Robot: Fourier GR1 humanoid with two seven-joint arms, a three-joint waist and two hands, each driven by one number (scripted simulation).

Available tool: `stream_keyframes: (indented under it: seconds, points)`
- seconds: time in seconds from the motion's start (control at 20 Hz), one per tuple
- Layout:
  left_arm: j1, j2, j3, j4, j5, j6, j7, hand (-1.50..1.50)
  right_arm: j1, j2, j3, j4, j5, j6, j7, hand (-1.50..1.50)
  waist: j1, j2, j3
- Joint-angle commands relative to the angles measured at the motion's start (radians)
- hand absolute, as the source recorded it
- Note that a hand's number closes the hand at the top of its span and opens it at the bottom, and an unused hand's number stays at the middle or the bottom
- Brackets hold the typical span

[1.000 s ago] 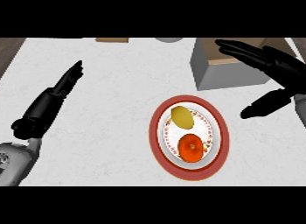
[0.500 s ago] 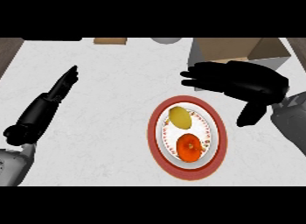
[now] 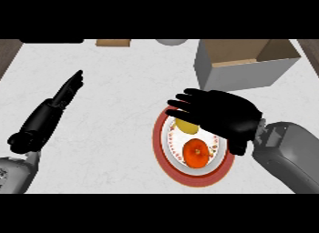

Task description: Pick the lemon from the plate and place it in the cardboard box

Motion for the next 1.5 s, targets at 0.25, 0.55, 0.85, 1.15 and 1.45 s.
stream_keyframes:
  seconds: [0.25,0.55,0.85,1.15,1.45]
  points:
    - [0.013,-0.052,0.041,0.045,-0.069,-0.054,-0.042,0.0,0.047,0.11,-0.03,-0.007,0.118,0.125,0.064,-1.5,0.002,0.003,0.0]
    - [-0.003,-0.087,0.064,0.024,-0.093,-0.051,-0.002,0.0,0.14,0.171,0.057,0.099,0.312,-0.079,0.052,-1.5,0.005,0.004,0.001]
    - [0.043,-0.109,0.106,-0.026,-0.113,-0.101,-0.007,0.0,0.144,0.195,-0.017,0.037,0.371,-0.011,0.014,-1.5,0.004,0.002,0.001]
    - [-0.005,-0.129,0.131,-0.04,-0.123,-0.121,0.046,0.0,0.133,0.217,-0.036,0.172,0.463,-0.094,-0.018,-1.5,0.005,0.004,0.001]
    - [-0.057,-0.163,0.168,0.075,-0.163,-0.138,0.0,0.0,0.111,0.283,-0.073,0.263,0.508,-0.075,-0.067,-1.5,0.001,0.004,0.001]
